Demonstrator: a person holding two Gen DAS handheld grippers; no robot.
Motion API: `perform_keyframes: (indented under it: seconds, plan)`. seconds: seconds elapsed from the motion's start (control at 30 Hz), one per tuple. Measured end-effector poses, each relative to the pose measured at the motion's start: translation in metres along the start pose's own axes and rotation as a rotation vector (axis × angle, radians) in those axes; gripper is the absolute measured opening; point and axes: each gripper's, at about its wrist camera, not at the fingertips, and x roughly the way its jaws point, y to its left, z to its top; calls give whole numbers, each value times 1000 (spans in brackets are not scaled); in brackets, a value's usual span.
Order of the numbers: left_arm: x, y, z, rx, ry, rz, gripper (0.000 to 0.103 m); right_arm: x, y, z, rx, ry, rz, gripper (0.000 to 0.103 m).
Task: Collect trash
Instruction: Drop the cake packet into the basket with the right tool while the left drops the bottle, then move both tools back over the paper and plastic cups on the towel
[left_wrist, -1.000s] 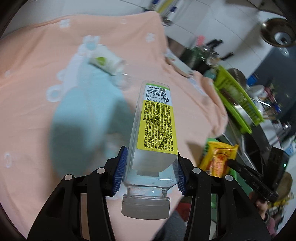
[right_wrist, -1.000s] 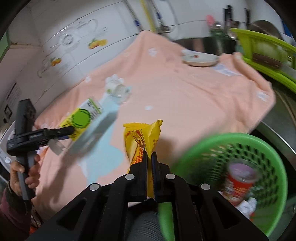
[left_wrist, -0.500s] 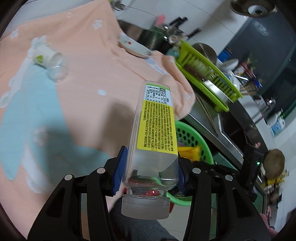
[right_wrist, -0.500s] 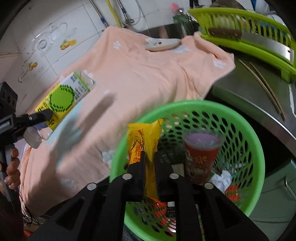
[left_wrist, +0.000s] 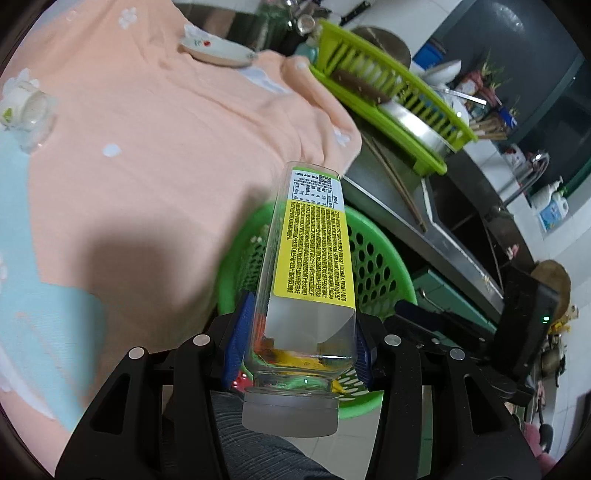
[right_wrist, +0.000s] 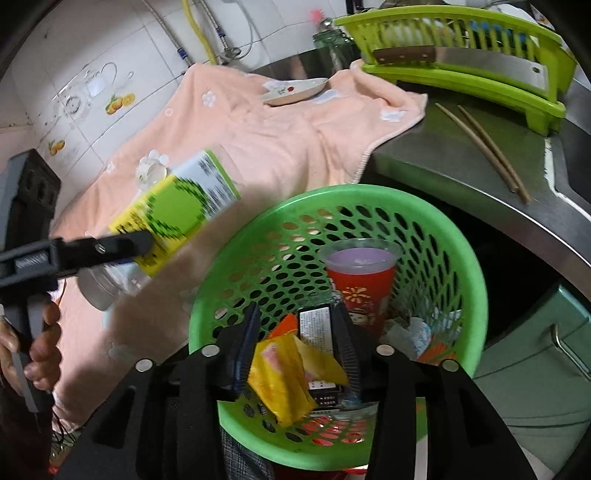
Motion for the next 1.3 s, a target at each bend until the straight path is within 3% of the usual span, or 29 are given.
perform_keyframes:
  seconds: [0.3, 0.43, 0.73, 1.3]
  plan:
    - [35, -6, -2, 7, 58, 46, 48, -6, -18, -7, 46, -10, 4, 50]
    - [40, -6, -3, 1, 64, 49, 57, -7, -20, -6, 47, -16, 4, 51]
    - [28, -7, -4, 25, 35, 58, 63, -5, -13, -1, 33, -15, 7, 53]
    - [-26, 21, -2, 10, -75, 186, 79, 4, 26, 20, -30, -30, 36, 73]
